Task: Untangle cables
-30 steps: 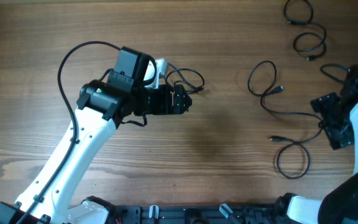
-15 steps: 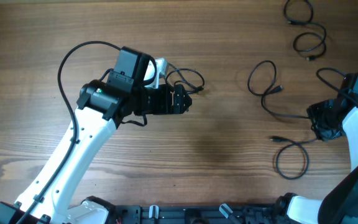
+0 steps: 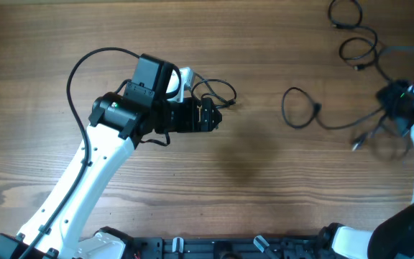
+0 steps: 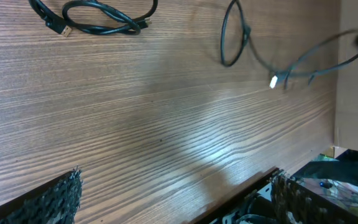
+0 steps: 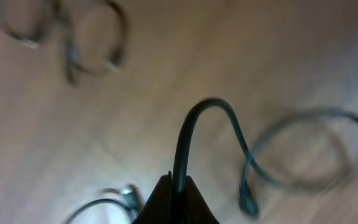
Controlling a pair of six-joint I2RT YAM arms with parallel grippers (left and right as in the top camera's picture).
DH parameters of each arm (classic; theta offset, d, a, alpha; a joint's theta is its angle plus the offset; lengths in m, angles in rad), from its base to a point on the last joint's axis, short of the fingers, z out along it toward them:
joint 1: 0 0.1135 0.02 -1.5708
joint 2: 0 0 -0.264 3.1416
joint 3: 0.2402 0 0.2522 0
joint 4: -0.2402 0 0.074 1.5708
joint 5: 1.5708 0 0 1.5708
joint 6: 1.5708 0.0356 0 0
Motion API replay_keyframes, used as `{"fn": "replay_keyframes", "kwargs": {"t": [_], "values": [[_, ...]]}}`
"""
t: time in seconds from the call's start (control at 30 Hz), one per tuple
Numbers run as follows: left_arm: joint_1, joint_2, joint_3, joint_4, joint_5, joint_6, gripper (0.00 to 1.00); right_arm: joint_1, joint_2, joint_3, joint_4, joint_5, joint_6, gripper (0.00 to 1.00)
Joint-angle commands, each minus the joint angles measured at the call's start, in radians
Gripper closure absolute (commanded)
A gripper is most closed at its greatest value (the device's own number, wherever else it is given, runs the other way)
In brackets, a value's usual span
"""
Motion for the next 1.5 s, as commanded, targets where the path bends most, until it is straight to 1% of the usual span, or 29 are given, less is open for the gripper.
{"fn": "replay_keyframes", "kwargs": {"t": [0.0,0.1,0.17,0.27,0.4,0.47,0.5,0.57,0.6,0.63,0.67,0.7,0.73,0.8,0.87,0.9,0.97,1.07,1.1,1.13,1.17,1.2,1.23,1.27,1.3,1.4,1.43,1.47], "values": [[0.008,0.001,-0.004,0.005,-0.006,0.005,0.0,-0.003,-0.007,0.091,0.056,0.009,-0.143,0.96],[0.008,0.001,-0.004,0.009,-0.006,0.005,0.0,-0.002,-0.004,0.092,0.144,0.008,-0.15,0.96],[0.008,0.001,-0.003,0.01,-0.006,0.005,0.0,-0.002,0.002,0.09,0.199,0.009,-0.185,0.96],[0.008,0.001,-0.004,0.01,-0.006,0.005,0.0,-0.002,0.029,0.09,0.216,0.043,-0.192,0.96],[0.008,0.001,-0.003,0.009,-0.006,0.005,0.0,-0.002,0.137,0.089,0.216,0.055,-0.286,0.96],[0.008,0.001,-0.004,0.009,-0.006,0.005,0.0,-0.004,0.198,0.089,0.202,0.097,-0.283,0.92],[0.008,0.002,-0.004,0.009,-0.006,0.005,0.0,-0.004,0.215,0.089,0.197,0.114,-0.278,0.86],[0.008,0.001,-0.004,0.009,-0.006,0.005,0.0,-0.004,0.235,0.089,0.19,0.146,-0.276,0.83],[0.008,0.002,-0.004,0.009,-0.006,0.005,0.0,-0.004,0.241,0.089,0.184,0.171,-0.259,0.78],[0.008,0.002,-0.004,0.009,-0.006,0.005,0.0,-0.005,0.251,0.089,0.172,0.224,-0.22,0.64],[0.008,0.002,-0.004,0.009,-0.006,0.005,0.0,-0.005,0.253,0.089,0.16,0.263,-0.198,0.47],[0.008,0.001,-0.004,0.009,-0.006,0.005,0.0,-0.005,0.254,0.089,0.155,0.272,-0.19,0.35],[0.008,0.001,-0.004,0.009,-0.006,0.005,0.0,-0.005,0.254,0.089,0.152,0.272,-0.179,0.31],[0.008,0.001,-0.004,0.009,-0.006,0.005,0.0,-0.005,0.258,0.088,0.147,0.261,-0.179,0.32],[0.008,0.001,-0.004,0.009,-0.006,0.005,0.0,-0.005,0.283,0.087,0.142,0.261,-0.18,0.4],[0.007,0.002,-0.004,0.008,-0.006,0.005,0.0,-0.005,0.299,0.084,0.141,0.261,-0.18,0.47],[0.008,0.002,-0.004,0.006,-0.006,0.005,0.0,-0.005,0.327,0.072,0.144,0.231,-0.179,0.54],[0.008,0.002,-0.004,0.006,-0.006,0.005,0.0,-0.005,0.38,0.072,0.153,0.152,-0.179,0.72],[0.008,0.002,-0.004,0.006,-0.006,0.005,0.0,-0.005,0.394,0.072,0.159,0.13,-0.179,0.83],[0.008,0.002,-0.004,0.006,-0.006,0.005,0.0,-0.005,0.415,0.072,0.172,0.108,-0.179,0.91],[0.008,0.002,-0.004,0.006,-0.006,0.005,0.0,-0.005,0.431,0.072,0.179,0.091,-0.148,0.95],[0.008,0.002,-0.004,0.006,-0.006,0.005,0.0,-0.007,0.44,0.072,0.179,0.087,-0.089,0.96],[0.008,0.002,-0.004,0.006,-0.006,0.005,0.0,-0.012,0.448,0.072,0.181,0.081,0.002,0.96],[0.008,0.002,-0.004,0.006,-0.006,0.005,0.0,-0.014,0.451,0.072,0.187,0.073,0.035,0.96],[0.008,0.002,-0.004,0.006,-0.006,0.004,0.0,-0.016,0.453,0.072,0.203,0.05,0.059,0.96],[0.008,0.002,-0.004,0.006,-0.006,0.004,0.0,-0.014,0.477,0.072,0.236,0.002,0.059,0.95],[0.008,0.002,-0.004,0.006,-0.006,0.004,0.0,-0.014,0.489,0.072,0.232,0.002,0.055,0.89],[0.008,0.002,-0.004,0.006,-0.006,0.004,0.0,-0.018,0.5,0.072,0.227,0.001,0.053,0.71]]}}
